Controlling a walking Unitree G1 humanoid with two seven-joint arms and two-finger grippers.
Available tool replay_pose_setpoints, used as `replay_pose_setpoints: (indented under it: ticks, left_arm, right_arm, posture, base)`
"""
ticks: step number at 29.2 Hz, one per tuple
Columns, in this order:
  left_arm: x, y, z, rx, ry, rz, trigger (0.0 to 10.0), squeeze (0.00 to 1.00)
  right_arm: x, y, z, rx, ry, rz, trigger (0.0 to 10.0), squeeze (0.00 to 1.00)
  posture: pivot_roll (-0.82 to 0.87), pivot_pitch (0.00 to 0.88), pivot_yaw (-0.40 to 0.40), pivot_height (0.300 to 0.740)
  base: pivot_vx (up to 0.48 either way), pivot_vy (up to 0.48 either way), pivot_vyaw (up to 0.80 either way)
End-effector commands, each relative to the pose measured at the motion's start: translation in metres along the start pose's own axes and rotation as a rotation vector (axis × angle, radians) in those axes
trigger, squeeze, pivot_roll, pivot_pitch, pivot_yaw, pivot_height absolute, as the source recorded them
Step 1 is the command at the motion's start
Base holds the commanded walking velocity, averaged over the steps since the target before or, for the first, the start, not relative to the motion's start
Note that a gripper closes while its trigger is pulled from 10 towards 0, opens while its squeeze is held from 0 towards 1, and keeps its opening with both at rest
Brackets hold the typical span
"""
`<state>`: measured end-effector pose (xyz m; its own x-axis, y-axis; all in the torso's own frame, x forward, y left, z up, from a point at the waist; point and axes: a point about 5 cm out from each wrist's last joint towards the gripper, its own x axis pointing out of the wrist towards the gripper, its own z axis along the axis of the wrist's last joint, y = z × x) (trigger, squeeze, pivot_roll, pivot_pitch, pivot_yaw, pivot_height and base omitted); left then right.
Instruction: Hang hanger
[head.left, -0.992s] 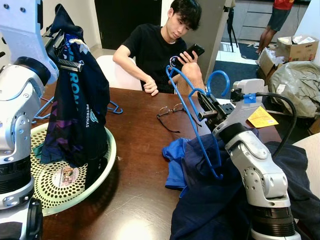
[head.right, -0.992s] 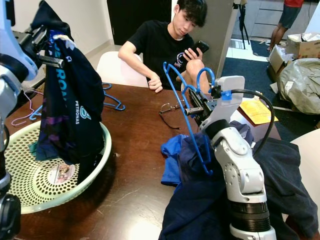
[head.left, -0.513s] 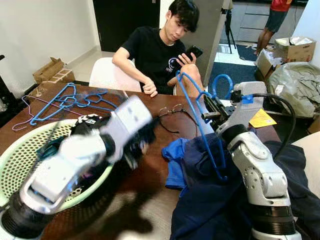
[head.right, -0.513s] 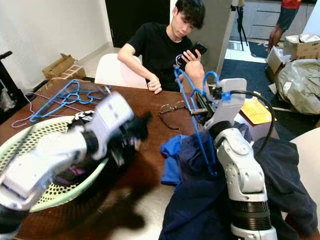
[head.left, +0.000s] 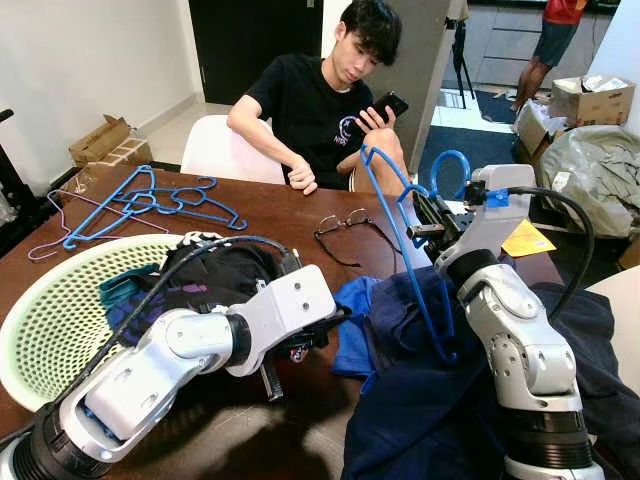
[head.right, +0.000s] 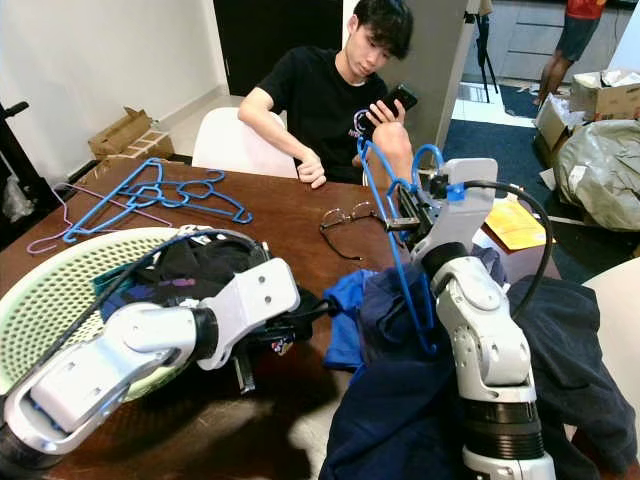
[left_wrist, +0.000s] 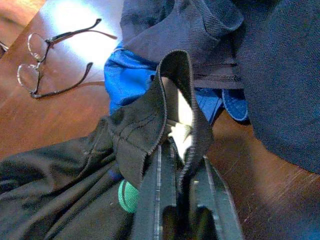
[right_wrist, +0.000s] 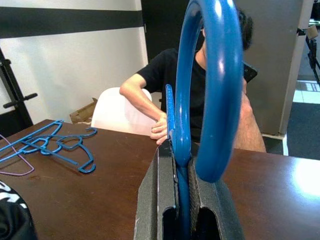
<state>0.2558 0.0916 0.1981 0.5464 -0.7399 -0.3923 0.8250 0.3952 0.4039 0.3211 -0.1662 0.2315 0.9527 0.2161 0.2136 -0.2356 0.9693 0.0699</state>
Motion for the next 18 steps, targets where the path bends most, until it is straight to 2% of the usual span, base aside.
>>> replay_pose_setpoints:
  ticks: [1,5,6,7,9,10,11,13,14,15,16,17,18]
  left_arm:
    - [-0.003,-0.002,-0.002,-0.022,0.006,-0.020,10.0,1.00]
    - [-0.009,-0.001,0.002,-0.068,-0.034,-0.026,10.0,1.00]
    - [-0.018,0.007,0.007,-0.105,-0.084,0.009,10.0,1.00]
    - [-0.018,0.007,0.007,-0.105,-0.084,0.009,10.0,1.00]
    - [-0.035,0.025,0.014,-0.149,-0.166,0.114,10.0,1.00]
    - [-0.035,0.025,0.014,-0.149,-0.166,0.114,10.0,1.00]
    - [-0.044,0.037,0.019,-0.174,-0.227,0.196,10.0,1.00]
    - [-0.044,0.037,0.019,-0.174,-0.227,0.196,10.0,1.00]
    - [-0.055,0.050,0.022,-0.184,-0.270,0.307,10.0,1.00]
    - [-0.055,0.050,0.022,-0.184,-0.270,0.307,10.0,1.00]
    - [-0.083,0.076,0.000,-0.231,-0.195,0.613,10.0,1.00]
    - [-0.083,0.076,0.000,-0.231,-0.195,0.613,10.0,1.00]
    - [-0.091,0.080,-0.010,-0.246,-0.143,0.689,10.0,1.00]
  right_arm:
    - [0.003,0.000,0.001,-0.013,0.001,-0.002,10.0,0.00]
    - [0.003,0.000,0.001,-0.014,0.004,-0.002,10.0,0.00]
    - [0.003,-0.001,0.001,-0.015,0.004,-0.003,10.0,0.00]
    - [0.003,-0.001,0.001,-0.015,0.004,-0.003,10.0,0.00]
    - [0.004,-0.001,0.000,-0.015,0.006,-0.002,10.0,0.00]
    - [0.004,-0.001,0.000,-0.015,0.006,-0.002,10.0,0.00]
    - [0.004,-0.001,-0.001,-0.015,0.008,-0.001,10.0,0.00]
    - [0.004,-0.001,-0.001,-0.015,0.008,-0.001,10.0,0.00]
    - [0.004,-0.001,-0.001,-0.015,0.009,0.000,10.0,0.00]
    - [0.004,-0.001,-0.001,-0.015,0.009,0.000,10.0,0.00]
    - [0.005,-0.001,-0.001,-0.017,0.010,0.005,10.0,0.00]
    - [0.005,-0.001,-0.001,-0.017,0.010,0.005,10.0,0.00]
    - [0.005,-0.001,0.000,-0.018,0.011,0.006,10.0,0.00]
  posture:
    - [0.08,0.000,-0.015,0.740]
    - [0.08,0.000,-0.015,0.740]
    - [0.08,0.000,-0.015,0.740]
    - [0.08,0.000,-0.015,0.740]
    - [0.08,0.000,-0.019,0.740]
    - [0.08,0.000,-0.019,0.740]
    - [0.08,0.000,-0.019,0.740]
    - [0.08,0.000,-0.019,0.740]
    - [0.08,0.000,-0.024,0.740]
    - [0.08,0.000,-0.024,0.740]
    - [0.09,0.000,-0.029,0.740]
    - [0.09,0.000,-0.029,0.740]
    - [0.09,0.000,-0.029,0.740]
  base:
    - [0.000,0.000,0.00]
    - [0.000,0.000,0.00]
    - [0.000,0.000,0.00]
    - [0.000,0.000,0.00]
    - [0.000,0.000,0.00]
    - [0.000,0.000,0.00]
    - [0.000,0.000,0.00]
    - [0.000,0.000,0.00]
    - [0.000,0.000,0.00]
    - [0.000,0.000,0.00]
    - [0.000,0.000,0.00]
    - [0.000,0.000,0.00]
    - [0.000,0.000,0.00]
